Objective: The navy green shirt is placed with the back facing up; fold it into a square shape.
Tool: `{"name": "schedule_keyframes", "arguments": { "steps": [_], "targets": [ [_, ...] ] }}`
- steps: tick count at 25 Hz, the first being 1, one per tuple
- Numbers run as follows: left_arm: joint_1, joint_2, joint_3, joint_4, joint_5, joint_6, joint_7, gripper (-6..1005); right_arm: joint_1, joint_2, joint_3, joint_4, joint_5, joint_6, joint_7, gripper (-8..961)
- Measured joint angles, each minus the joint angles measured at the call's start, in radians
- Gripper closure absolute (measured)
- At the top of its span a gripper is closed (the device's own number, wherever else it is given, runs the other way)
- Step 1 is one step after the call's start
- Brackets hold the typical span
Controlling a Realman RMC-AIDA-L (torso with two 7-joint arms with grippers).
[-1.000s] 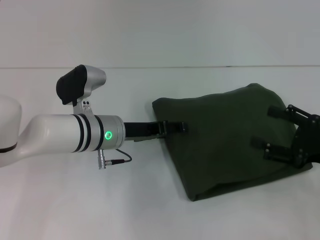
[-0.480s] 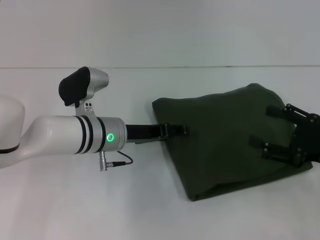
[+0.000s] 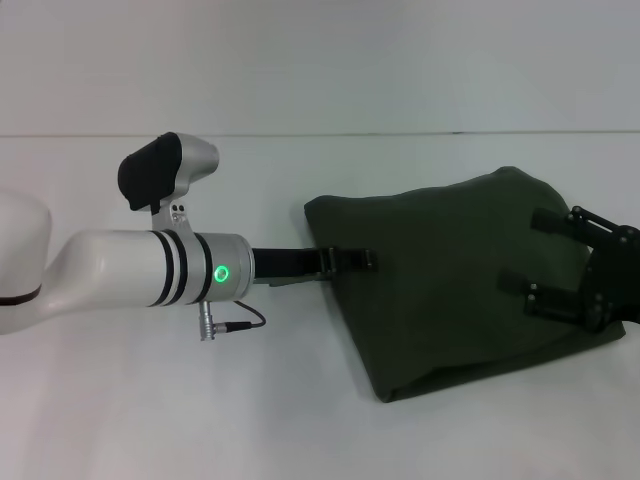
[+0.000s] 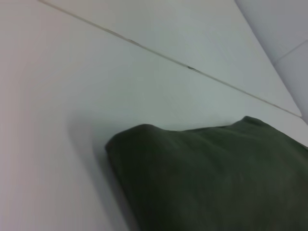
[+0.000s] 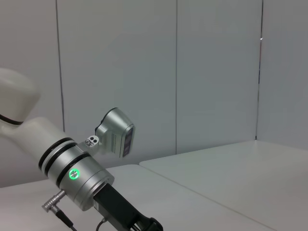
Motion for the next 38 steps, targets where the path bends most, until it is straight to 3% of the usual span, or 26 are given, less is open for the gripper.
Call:
{"name": "schedule_keyframes", "arguments": {
  "steps": [13, 18, 29, 34, 38],
  "targets": [
    [-0.015, 0.0, 0.005, -0.025, 0.0, 0.006, 0.028, 172, 0.003, 0.0, 0.0, -0.001, 0.0, 0.0, 0.0, 34],
    [-0.009, 0.0, 0.005, -0.024, 0.0, 0.016, 0.041, 379, 0.001, 0.0, 0.002, -0.001, 0.0, -0.004, 0.0, 34],
    [-0.013, 0.0, 0.005, -0.025, 0.0, 0.024, 0.052, 646, 0.002, 0.0, 0.001, -0.001, 0.0, -0.007, 0.0, 35],
    [-0.012, 0.0, 0.005, -0.024, 0.0, 0.024, 0.063, 890, 0.002, 0.0, 0.002, -0.001, 0.0, -0.007, 0.0, 35],
    [-0.012, 0.0, 0.005, -0.024, 0.0, 0.03, 0.067, 951, 0.002, 0.0, 0.002, -0.001, 0.0, -0.007, 0.0, 35]
  ]
}}
